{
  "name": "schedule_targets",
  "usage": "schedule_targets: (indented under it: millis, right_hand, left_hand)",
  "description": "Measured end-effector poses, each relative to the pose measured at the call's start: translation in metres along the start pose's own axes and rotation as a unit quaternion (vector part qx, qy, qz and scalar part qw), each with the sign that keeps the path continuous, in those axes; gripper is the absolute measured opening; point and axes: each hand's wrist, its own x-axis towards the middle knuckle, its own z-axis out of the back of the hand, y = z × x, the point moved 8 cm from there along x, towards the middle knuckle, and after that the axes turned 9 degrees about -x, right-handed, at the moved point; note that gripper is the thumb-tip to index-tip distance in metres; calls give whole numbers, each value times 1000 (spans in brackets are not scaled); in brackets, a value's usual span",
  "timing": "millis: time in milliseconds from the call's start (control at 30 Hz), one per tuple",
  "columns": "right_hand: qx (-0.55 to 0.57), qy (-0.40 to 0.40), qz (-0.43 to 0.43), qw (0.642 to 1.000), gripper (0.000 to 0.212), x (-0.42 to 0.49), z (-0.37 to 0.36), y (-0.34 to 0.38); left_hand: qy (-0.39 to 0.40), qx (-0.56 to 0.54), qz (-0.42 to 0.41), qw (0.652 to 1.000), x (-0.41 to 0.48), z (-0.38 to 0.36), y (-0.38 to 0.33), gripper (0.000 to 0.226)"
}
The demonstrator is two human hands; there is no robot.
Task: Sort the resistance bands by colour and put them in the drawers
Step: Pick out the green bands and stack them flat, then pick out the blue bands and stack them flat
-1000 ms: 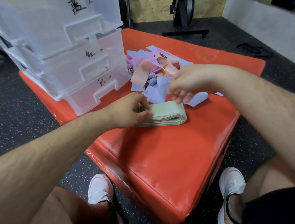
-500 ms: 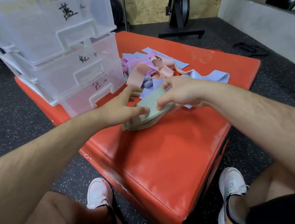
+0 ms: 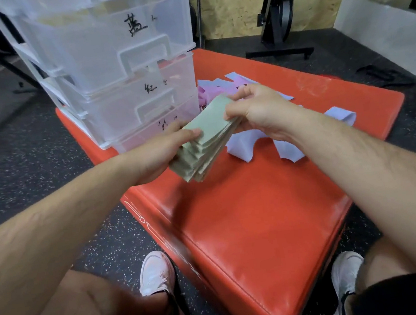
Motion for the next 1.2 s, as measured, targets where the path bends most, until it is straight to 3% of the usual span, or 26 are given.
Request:
schedule_targets:
  millis: [67,167,267,400,567,633,733,767,900,1200]
  right_hand:
    - [-17,-4,3,1000,43,4,-15,-2]
    - [-61,9,38,997,32,7,-43,-1]
    - [-103,24,71,992,24,11,-69,-3]
    - [-153,1,97,984,19,20,-93,-10]
    - [-251,-3,132,959,17,34,-111,-18]
    - [-340,3,175,924,18,36,-120,-24]
    - [-464,2,235,854,21,34,-129,-22]
    - [-490,1,253,834,22,31,-129,-19]
    - [-519,24,282,807,30,22,-128,-12]
    - [-555,26,327,764,37,-12,-82,24]
  left_hand:
    - [-71,35,-9,997,-7,19,-3,24]
    - [-131,118,-32,984,-20,44,-9,39]
    - [-153,205,-57,965,-30,55,-13,38]
    - [-169,357,-96,914,-35,54,-13,26]
    - [-168,450,-96,872,-24,59,5,28]
    - [-177,520,-120,827,-21,60,12,24]
    - [-184,652,-188,711,-21,55,11,29]
    - [-171,666,-192,700,-20,52,11,33]
    - [-162,657,-205,707,-21,55,11,22]
    - [-133,647,-252,707,-11,17,-18,48]
